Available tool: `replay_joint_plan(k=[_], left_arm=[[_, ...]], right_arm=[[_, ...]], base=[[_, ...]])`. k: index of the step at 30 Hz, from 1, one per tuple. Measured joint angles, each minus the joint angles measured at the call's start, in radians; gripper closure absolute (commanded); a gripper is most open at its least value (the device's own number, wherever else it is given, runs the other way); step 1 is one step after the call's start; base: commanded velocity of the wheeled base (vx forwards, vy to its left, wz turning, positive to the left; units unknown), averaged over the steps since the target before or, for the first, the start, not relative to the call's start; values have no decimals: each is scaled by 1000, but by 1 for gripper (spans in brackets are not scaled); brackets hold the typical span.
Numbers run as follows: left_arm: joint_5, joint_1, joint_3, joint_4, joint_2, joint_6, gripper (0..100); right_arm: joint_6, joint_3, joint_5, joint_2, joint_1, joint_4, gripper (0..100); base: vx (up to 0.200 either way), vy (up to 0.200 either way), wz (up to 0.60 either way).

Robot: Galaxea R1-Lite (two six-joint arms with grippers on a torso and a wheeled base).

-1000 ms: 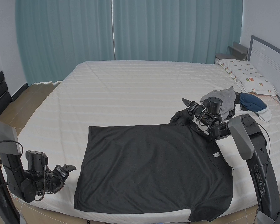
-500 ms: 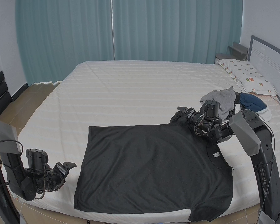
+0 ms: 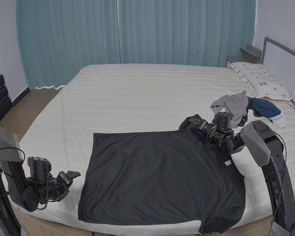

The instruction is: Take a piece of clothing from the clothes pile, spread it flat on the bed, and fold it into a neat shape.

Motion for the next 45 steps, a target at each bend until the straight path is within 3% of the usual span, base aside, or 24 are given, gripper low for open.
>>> replay_joint_plan(k=[13,21,25,34,45], left_arm=[[2,1,-10,0,0,0,0],[9,1,-44,2,1,1,0],[14,0,-92,17,3,5,0],[19,-3,-329,204,19,9,0],[17,-17,-827,404,159,46,0]], right_arm=[[-2,-45,0,0,-92,1,0],[-5,-17,0,-26,-109,-1,0],[-47,33,6,-53,-109,-6,0],[-117,107,14,-94,-103,-17,0],[-127,125,14,-103,-100,-20,0]], base=[[0,0,0],[0,0,0],[0,0,0],[0,0,0],[0,0,0]])
